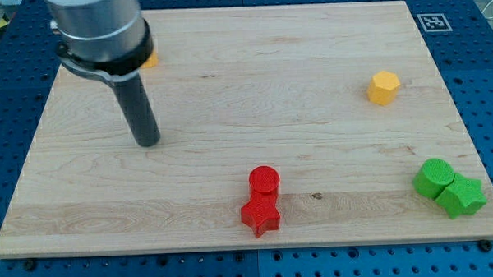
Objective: Push yellow heart towards top center
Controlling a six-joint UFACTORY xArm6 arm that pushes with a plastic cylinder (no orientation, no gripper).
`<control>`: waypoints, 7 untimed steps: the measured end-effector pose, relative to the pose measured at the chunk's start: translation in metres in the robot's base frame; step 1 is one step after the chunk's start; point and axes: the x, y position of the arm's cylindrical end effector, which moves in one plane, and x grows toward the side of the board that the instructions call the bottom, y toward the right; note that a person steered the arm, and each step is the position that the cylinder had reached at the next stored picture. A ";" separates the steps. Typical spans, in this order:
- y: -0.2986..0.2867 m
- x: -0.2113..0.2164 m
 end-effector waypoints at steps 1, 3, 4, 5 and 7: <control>-0.030 -0.024; -0.073 -0.096; -0.076 -0.132; -0.076 -0.132; -0.070 -0.149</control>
